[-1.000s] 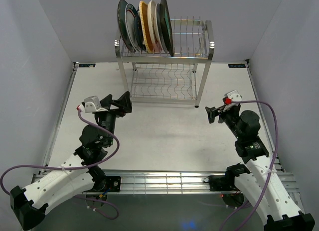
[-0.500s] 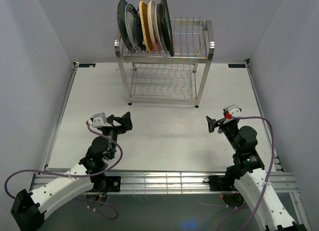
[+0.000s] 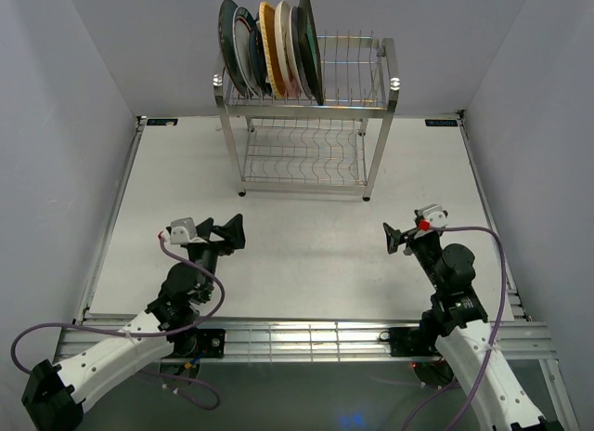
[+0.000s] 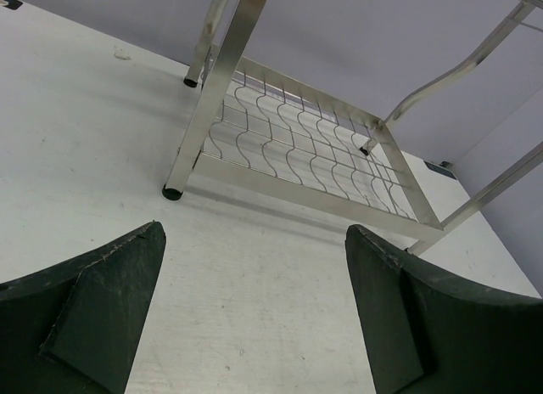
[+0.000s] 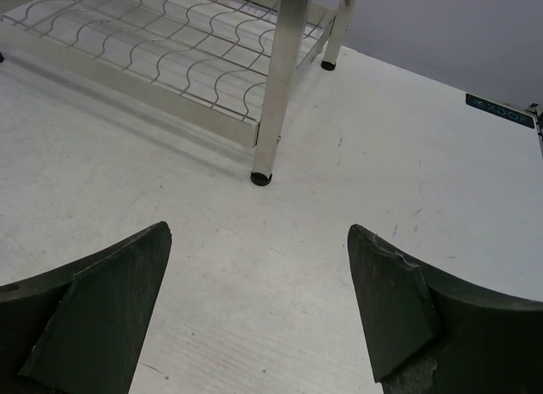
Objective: Load the plates into the dish rack
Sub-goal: Reset both arms
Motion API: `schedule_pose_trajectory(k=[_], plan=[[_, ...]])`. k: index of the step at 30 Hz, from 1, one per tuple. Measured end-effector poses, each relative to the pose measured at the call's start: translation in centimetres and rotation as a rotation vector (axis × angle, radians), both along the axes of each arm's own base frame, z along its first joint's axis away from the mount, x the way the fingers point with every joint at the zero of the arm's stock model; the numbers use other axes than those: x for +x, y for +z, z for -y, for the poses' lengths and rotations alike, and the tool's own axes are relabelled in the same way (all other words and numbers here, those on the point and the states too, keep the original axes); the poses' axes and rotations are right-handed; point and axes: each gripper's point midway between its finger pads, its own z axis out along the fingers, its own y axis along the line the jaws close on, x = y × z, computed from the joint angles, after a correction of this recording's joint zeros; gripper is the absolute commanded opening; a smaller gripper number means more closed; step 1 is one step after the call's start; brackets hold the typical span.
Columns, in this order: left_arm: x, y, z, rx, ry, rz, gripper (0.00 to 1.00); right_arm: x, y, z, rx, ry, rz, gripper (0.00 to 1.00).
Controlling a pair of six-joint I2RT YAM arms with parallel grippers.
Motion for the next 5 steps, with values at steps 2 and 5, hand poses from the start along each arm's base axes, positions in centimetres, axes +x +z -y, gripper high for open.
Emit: schedule_pose_trajectory(k=[2,5], plan=[[0.11,-0.24,0.11,0.008,0.000,-0.007,0.98,0.05,-0.12,-0.08,0.001,0.003,-0.005,0.90],[0.21,-0.54,0.20,0.018,0.001,-0.014,0.98,0.14,-0.51,-0.18,0.001,0.006,-0.021,0.90]])
